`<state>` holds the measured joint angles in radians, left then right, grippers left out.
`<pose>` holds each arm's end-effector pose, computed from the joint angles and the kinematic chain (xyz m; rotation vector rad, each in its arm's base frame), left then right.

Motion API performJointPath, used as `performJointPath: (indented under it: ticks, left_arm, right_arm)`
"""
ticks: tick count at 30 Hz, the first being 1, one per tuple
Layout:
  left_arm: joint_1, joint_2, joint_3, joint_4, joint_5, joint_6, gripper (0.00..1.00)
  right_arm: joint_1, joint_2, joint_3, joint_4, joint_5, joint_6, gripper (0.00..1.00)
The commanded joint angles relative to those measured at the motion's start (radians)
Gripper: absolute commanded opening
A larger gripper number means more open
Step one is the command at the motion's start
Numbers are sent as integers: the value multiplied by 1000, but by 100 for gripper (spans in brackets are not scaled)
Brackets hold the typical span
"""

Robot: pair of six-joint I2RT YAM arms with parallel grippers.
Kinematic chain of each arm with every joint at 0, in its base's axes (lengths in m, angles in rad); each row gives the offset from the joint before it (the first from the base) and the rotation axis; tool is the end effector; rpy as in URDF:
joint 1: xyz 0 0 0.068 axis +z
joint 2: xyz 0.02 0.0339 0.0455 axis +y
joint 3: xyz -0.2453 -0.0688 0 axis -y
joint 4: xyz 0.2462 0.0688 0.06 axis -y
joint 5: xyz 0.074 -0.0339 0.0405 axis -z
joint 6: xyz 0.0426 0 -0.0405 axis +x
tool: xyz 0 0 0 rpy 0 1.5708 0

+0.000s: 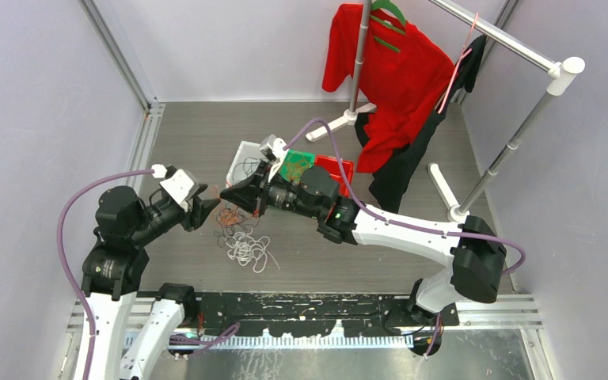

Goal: Untangle the cables
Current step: Untie the cable.

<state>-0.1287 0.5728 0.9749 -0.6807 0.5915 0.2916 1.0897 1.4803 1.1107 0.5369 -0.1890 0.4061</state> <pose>0.1180 -0.0392 0.3679 0.7694 1.6516 -0.4303 0.1610 0.3258 0.3441 -0.6804 1.3962 1.3491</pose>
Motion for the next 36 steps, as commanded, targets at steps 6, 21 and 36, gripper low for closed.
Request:
performJointPath:
  ticks: [6,21,36]
  left_arm:
    - [-1,75,79,-52,257,100,47]
    - [-1,143,149,-222,347,212,38]
    - [-2,105,104,-13,187,9,0]
  right_arm:
    - [-4,-43,34,53,-80,54,1]
    - [-4,-61,39,49,-105,65,1]
    - [-4,-67,15,93,-132,90,41]
